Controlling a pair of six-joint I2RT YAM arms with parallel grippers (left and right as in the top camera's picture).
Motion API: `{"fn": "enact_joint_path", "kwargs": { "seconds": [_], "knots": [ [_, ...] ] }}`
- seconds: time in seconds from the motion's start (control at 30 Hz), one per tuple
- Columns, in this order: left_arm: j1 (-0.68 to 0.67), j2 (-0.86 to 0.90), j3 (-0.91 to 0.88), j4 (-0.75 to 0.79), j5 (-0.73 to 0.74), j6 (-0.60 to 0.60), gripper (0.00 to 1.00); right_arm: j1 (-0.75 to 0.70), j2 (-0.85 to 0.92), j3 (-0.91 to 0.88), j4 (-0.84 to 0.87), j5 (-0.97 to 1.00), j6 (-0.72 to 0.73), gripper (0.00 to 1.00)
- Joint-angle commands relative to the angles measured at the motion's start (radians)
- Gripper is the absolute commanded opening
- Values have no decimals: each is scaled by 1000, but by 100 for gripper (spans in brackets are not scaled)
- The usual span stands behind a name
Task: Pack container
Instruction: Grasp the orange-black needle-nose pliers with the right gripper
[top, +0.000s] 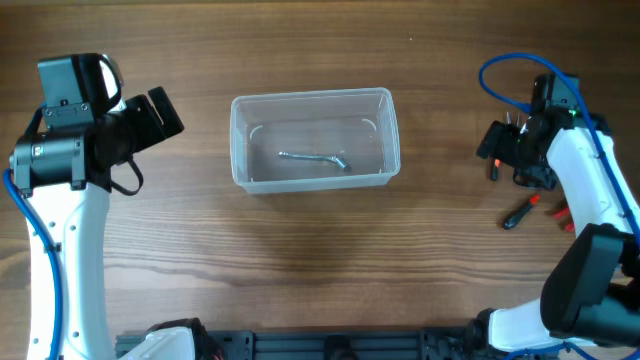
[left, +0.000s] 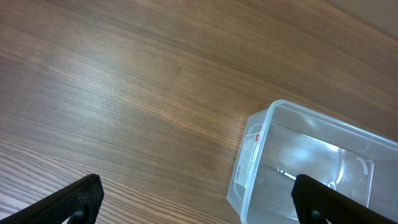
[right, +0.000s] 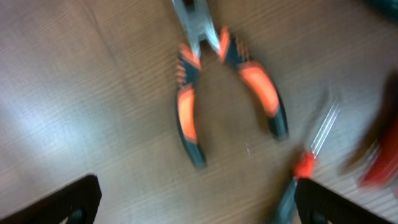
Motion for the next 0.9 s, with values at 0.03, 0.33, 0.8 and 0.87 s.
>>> {"fn": "enact_joint_path", "kwargs": {
  "seconds": [0.03, 0.33, 0.8, 0.87],
  "knots": [
    [5, 4, -1, -16, 11, -10, 100, 2, 15, -40, 116, -14, 12, 96],
    [5, 4, -1, -23, 11, -10, 100, 3, 189, -40, 187, -40, 11, 94],
    [5, 4, -1, -24, 12, -13, 100, 2, 338, -40, 254, -144, -52, 81],
    [5, 4, -1, -26, 12, -13, 100, 2, 338, -40, 255, -144, -51, 69]
  ]
}}
